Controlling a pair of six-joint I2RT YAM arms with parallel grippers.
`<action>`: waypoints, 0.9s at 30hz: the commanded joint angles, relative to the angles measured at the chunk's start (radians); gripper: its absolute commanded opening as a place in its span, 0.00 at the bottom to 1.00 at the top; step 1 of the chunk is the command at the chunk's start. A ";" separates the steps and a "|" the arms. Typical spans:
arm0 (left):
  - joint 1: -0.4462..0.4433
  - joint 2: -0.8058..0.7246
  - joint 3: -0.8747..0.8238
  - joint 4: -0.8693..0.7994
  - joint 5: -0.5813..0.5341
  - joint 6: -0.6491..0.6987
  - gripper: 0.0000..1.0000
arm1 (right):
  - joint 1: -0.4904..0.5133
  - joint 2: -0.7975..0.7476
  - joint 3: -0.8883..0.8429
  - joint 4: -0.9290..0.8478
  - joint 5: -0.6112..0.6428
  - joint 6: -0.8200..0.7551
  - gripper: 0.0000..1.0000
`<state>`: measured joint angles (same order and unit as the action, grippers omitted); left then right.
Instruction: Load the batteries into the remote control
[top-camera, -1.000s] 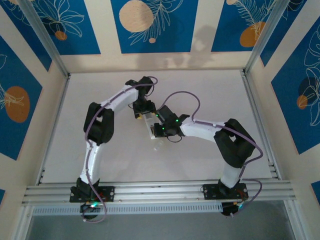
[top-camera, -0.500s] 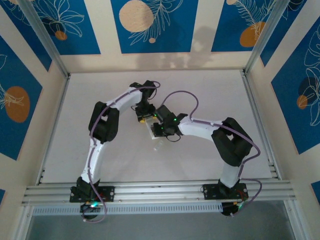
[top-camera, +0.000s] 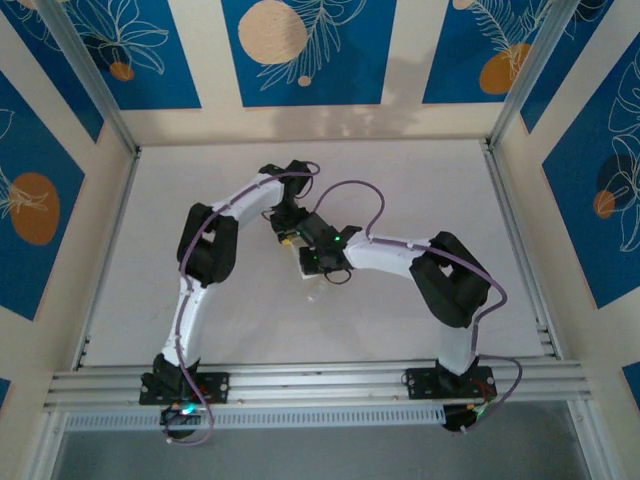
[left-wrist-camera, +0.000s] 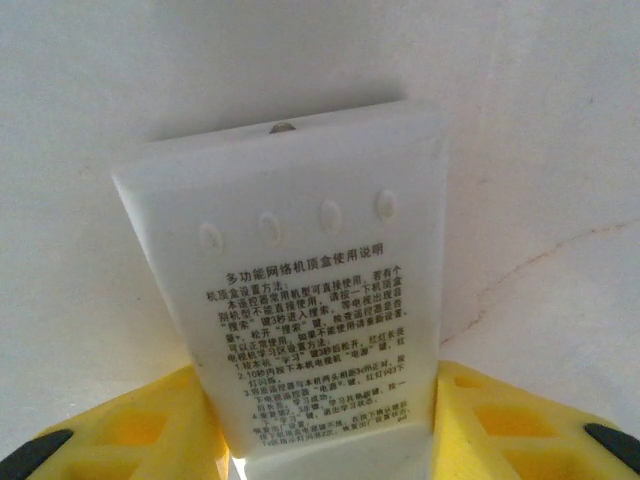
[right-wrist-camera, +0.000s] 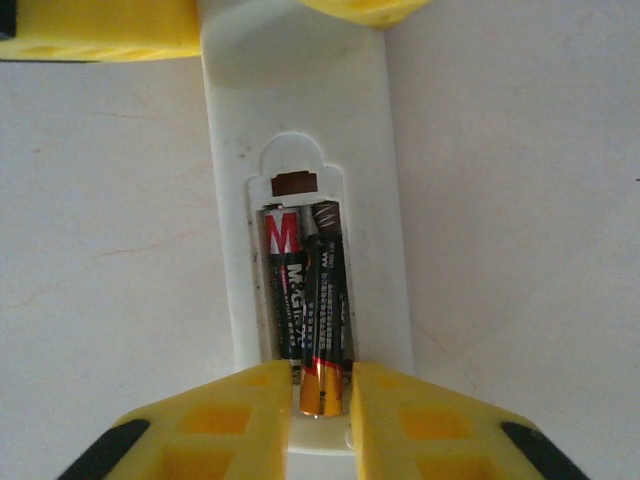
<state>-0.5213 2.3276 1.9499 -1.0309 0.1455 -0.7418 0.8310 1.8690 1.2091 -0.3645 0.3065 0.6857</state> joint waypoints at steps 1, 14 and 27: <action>-0.004 0.022 0.007 -0.061 0.027 -0.008 0.40 | 0.000 0.024 0.009 -0.038 0.014 0.008 0.26; -0.004 0.020 0.021 -0.060 0.035 -0.008 0.38 | -0.019 -0.177 -0.062 -0.051 -0.063 -0.023 0.25; -0.004 0.026 0.032 -0.064 0.040 -0.010 0.34 | -0.033 -0.080 0.011 -0.122 -0.107 0.030 0.21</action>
<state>-0.5201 2.3280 1.9572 -1.0405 0.1539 -0.7494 0.8043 1.7561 1.1786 -0.4442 0.2276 0.7048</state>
